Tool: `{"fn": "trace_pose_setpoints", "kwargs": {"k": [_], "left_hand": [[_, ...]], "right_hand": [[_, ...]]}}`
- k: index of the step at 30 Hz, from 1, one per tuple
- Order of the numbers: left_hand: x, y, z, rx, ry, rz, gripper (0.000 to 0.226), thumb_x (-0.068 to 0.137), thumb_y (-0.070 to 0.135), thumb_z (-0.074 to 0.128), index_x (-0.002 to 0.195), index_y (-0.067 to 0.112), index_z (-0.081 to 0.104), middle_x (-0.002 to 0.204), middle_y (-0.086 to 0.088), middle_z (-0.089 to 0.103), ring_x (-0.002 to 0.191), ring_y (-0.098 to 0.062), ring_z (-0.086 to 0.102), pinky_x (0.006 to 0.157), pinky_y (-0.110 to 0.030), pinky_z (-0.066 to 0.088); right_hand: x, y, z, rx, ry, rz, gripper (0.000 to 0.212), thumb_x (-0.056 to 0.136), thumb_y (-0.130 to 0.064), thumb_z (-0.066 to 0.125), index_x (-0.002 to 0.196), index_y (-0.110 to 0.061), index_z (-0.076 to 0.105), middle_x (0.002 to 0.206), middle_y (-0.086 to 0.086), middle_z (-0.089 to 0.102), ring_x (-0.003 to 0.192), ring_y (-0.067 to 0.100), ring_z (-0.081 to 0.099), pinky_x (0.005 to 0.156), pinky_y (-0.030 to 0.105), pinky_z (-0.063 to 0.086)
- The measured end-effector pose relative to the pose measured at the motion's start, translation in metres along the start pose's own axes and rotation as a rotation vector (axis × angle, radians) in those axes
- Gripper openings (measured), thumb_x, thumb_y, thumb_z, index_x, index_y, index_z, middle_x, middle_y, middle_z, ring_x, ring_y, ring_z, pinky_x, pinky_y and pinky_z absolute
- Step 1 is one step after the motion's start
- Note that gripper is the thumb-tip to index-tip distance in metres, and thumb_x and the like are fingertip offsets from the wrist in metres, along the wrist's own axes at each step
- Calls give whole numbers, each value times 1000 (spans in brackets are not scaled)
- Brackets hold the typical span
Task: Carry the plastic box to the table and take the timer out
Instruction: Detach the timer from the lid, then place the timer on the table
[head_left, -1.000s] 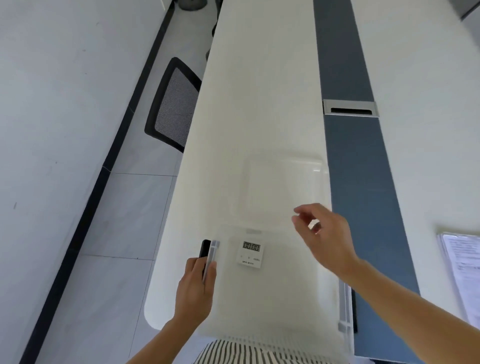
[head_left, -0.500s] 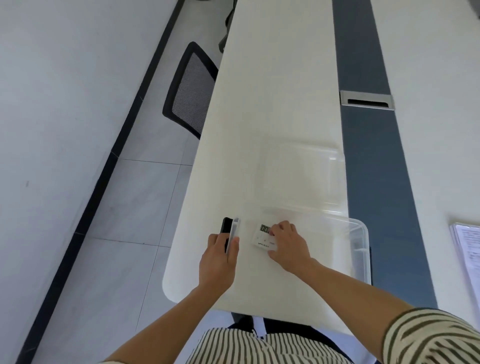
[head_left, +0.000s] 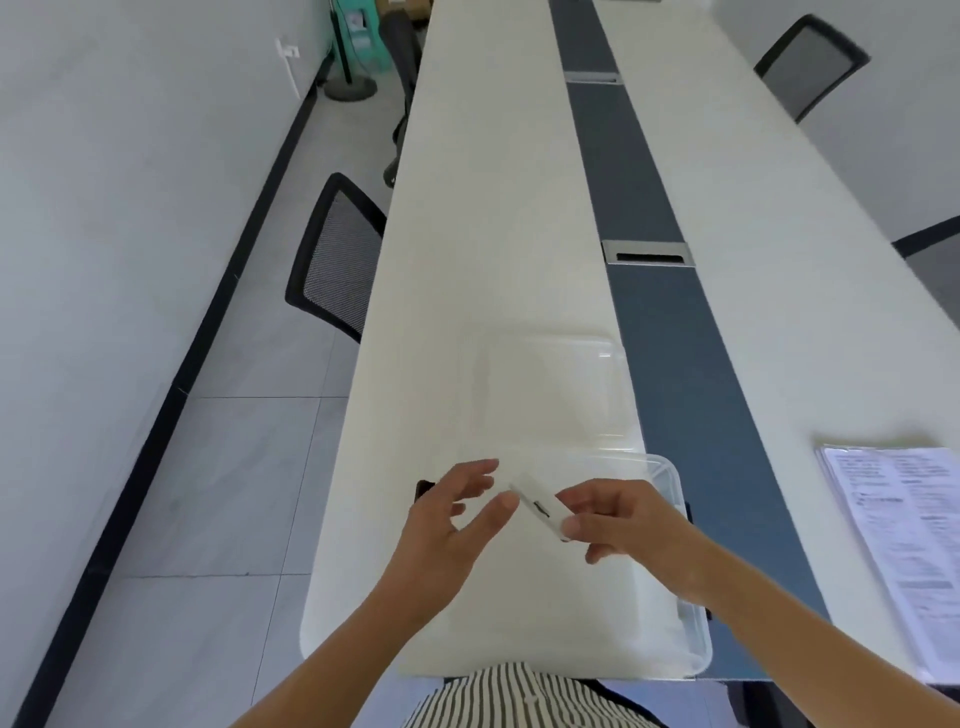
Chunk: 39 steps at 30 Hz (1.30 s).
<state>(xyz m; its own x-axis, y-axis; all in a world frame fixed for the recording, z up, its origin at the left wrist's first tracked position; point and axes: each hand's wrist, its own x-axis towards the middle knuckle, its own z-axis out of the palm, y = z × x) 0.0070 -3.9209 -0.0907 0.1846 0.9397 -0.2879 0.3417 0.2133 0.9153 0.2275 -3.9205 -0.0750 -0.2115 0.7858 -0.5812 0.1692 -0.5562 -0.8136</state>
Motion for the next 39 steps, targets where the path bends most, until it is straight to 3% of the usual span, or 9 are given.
{"fn": "trace_pose_setpoints", "kwargs": {"k": [4, 9, 16, 19, 22, 26, 30, 34, 39], "left_hand": [[-5, 12, 3, 27, -31, 46, 52, 68, 64, 65, 115, 41, 59, 109, 14, 68, 106, 1, 60, 93, -26, 49], [-14, 15, -4, -15, -60, 44, 51, 65, 54, 73, 111, 33, 65, 106, 7, 71, 103, -8, 64, 92, -34, 53], [-27, 13, -16, -156, -172, 61, 44, 71, 9, 74, 113, 21, 67, 111, 4, 72, 110, -13, 64, 98, -36, 50], [-32, 13, -16, -158, -81, 57, 36, 73, 17, 69, 108, 24, 68, 107, 6, 72, 105, -12, 65, 92, -37, 53], [-35, 19, -15, -203, 58, 24, 17, 78, 27, 70, 95, 22, 71, 88, 0, 74, 81, -11, 68, 73, -29, 56], [-36, 28, -4, -271, -47, -14, 15, 81, 11, 69, 95, 5, 69, 80, -10, 76, 67, -21, 68, 63, -29, 55], [-23, 30, 2, -436, -114, -136, 14, 86, -1, 59, 94, -4, 70, 89, -23, 74, 74, -31, 66, 66, -32, 57], [-9, 40, 12, -483, -285, -208, 25, 90, -4, 49, 86, -1, 73, 81, -18, 74, 71, -21, 69, 61, -26, 55], [16, 53, 49, -406, -448, -222, 25, 89, -3, 50, 86, 2, 74, 82, -15, 74, 73, -20, 68, 62, -26, 54]], "right_hand": [[-19, -3, 11, 26, 26, -63, 53, 57, -37, 81, 103, -11, 74, 97, 12, 73, 78, 13, 67, 70, 27, 54], [-28, 1, 21, 42, 34, -101, 51, 57, -37, 81, 102, -12, 75, 101, 17, 72, 80, 15, 67, 71, 29, 53], [-41, 1, 25, 35, 14, -160, 45, 57, -32, 81, 100, -20, 76, 102, 11, 74, 82, 18, 67, 74, 31, 54], [-46, 2, 34, -120, 157, -208, 51, 52, -40, 83, 101, -28, 73, 100, -3, 73, 92, 11, 65, 82, 39, 58], [-54, 3, 41, -333, 316, -286, 60, 53, -50, 79, 110, -38, 61, 104, -16, 64, 99, 3, 58, 78, 31, 57], [-67, 9, 42, -558, 395, -380, 68, 56, -59, 73, 117, -51, 44, 111, -27, 52, 107, 0, 47, 79, 18, 50], [-82, 16, 26, -457, 317, -390, 74, 60, -54, 79, 123, -55, 41, 121, -29, 48, 112, 3, 49, 80, 17, 49], [-97, 16, 0, -422, 256, -322, 79, 66, -37, 83, 126, -56, 35, 121, -45, 40, 108, -11, 48, 81, 6, 44], [-102, 20, -36, -398, 157, -248, 78, 64, -38, 84, 125, -54, 39, 117, -44, 48, 103, -13, 50, 83, 11, 46]]}}
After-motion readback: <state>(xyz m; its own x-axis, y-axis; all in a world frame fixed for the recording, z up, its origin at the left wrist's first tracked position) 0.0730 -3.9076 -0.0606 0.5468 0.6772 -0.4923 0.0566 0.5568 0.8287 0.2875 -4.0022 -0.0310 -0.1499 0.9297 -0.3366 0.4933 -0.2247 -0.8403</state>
